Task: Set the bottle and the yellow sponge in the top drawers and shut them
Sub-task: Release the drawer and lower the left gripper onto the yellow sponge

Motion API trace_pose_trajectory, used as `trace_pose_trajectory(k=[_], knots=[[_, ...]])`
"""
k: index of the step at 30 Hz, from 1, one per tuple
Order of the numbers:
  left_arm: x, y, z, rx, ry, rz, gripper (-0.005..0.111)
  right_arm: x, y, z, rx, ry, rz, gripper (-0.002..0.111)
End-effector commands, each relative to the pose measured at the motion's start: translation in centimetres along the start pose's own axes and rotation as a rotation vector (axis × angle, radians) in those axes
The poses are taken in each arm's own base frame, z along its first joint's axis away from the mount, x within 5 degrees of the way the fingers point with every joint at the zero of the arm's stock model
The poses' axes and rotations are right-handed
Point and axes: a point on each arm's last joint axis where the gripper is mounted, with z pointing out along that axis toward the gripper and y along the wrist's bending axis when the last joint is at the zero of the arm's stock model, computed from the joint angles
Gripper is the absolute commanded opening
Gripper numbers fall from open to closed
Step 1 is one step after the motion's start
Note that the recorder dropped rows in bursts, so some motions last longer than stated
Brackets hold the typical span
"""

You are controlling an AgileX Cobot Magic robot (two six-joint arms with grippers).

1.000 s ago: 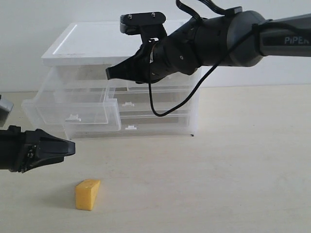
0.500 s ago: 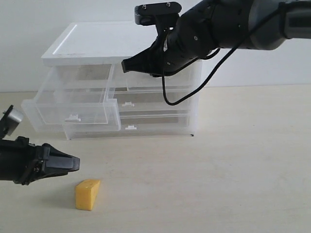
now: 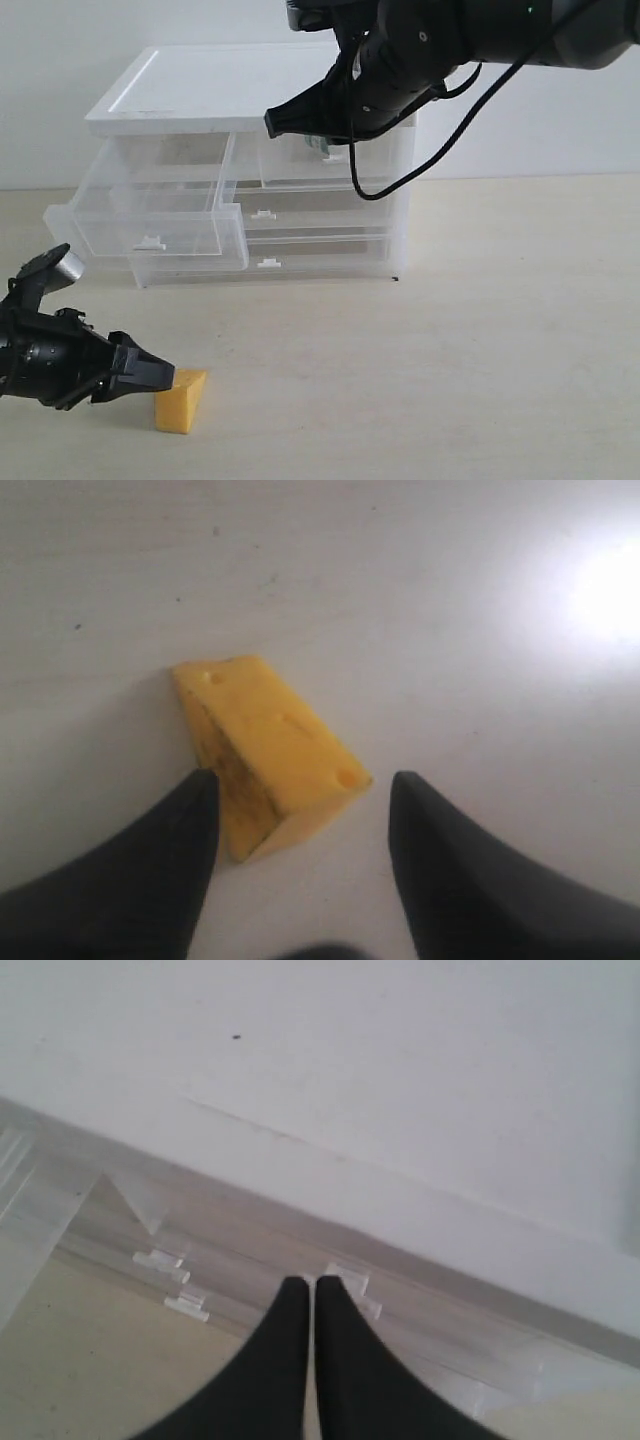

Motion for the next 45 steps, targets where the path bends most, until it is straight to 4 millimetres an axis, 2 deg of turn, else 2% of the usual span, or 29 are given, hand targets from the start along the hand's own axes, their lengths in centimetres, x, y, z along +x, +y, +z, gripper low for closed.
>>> trace_pose_trajectory(k=[1,6,13,19,28,45], knots=[[0.2,-1.1,-0.6,-0.044,-0.010,0.024,0.049,-0.5,-0.2,-1.4,0.008,0.002,-0.009,0.000],[0.7,-2.2,-1.0,-0.143,-0.011,0.044,0.049,0.0,-0.5,-2.5,0.014,0.020,-0.013,0.000],[1.2,-4.4,-0.3,-0.191,-0.011,0.053,0.049,2.2,-0.7,-4.4,-0.029,-0.039,0.012,0.000],[1.4,-5.2,0.3,-0.274,-0.029,0.066,0.049,3.5,-1.0,-5.8,-0.030,-0.031,0.006,0.000],[1.5,-5.4,0.5,-0.318,-0.042,0.065,0.049,4.0,-1.2,-6.0,-0.025,-0.011,0.003,0.000],[1.5,-5.7,0.6,-0.283,-0.028,0.078,0.049,4.0,-1.1,-6.0,-0.027,-0.014,0.000,0.000]])
